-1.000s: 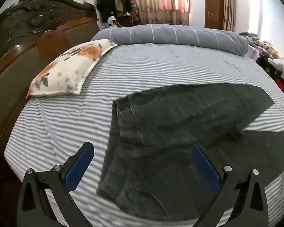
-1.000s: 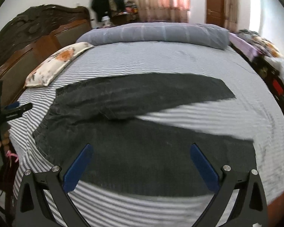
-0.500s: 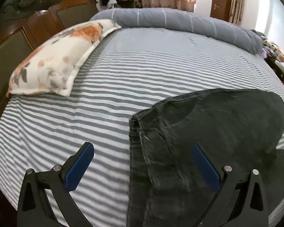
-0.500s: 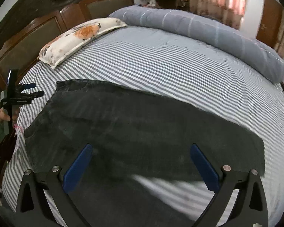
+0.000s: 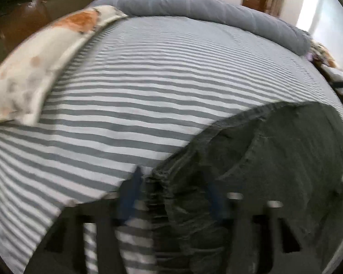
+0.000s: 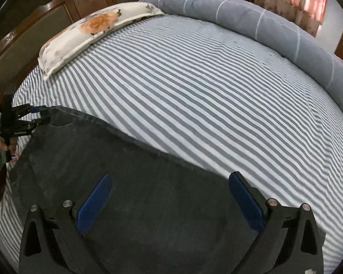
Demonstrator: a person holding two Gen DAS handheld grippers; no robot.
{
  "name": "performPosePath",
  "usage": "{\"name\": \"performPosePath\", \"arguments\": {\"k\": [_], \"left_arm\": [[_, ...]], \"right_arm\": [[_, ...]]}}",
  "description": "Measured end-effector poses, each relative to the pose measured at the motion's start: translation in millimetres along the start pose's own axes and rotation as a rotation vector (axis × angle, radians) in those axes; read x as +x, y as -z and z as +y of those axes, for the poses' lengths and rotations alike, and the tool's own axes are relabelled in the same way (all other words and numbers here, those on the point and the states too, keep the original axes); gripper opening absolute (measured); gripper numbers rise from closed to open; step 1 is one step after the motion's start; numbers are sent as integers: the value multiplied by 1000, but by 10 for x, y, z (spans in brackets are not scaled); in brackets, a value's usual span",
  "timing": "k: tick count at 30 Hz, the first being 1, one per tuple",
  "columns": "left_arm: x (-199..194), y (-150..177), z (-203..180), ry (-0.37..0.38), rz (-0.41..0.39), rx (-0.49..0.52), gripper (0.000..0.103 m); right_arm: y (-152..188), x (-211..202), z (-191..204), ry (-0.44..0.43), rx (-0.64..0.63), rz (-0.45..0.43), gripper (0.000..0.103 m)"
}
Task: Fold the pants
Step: 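Lower the left tool to the jeans waistband while the right tool reaches the leg hem, then close the left tool on the waistband while the right tool grips the leg hem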
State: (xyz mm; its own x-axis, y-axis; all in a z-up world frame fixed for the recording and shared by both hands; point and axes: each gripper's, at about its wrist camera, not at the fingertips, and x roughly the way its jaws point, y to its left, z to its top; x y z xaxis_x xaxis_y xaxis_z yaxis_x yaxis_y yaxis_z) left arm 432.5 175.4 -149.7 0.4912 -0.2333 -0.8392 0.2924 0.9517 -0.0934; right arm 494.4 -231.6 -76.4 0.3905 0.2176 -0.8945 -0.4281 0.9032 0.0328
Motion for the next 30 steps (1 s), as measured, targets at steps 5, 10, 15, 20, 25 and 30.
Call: {"name": "performPosePath", "arguments": {"k": [5, 10, 15, 20, 25, 30], "left_arm": [[-115, 27, -27, 35, -57, -5, 26], [-119, 28, -59, 13, -71, 52, 24], [32, 26, 17, -11, -63, 12, 37], [90, -2, -18, -2, -87, 3, 40], [46, -24, -213, -50, -118, 78, 18], [-45, -32, -173, -10, -135, 65, 15]], "right_arm": [[-52, 296, 21, -30, -60, 39, 97], [-55, 559, -26, -78, -73, 77, 86], [-90, 719, -30, -121, -101, 107, 68], [-83, 821, 45, -132, -175, 151, 58], [-120, 913, -26, -82, -184, 144, 48], [-110, 994, -26, -130, -207, 212, 49]]}}
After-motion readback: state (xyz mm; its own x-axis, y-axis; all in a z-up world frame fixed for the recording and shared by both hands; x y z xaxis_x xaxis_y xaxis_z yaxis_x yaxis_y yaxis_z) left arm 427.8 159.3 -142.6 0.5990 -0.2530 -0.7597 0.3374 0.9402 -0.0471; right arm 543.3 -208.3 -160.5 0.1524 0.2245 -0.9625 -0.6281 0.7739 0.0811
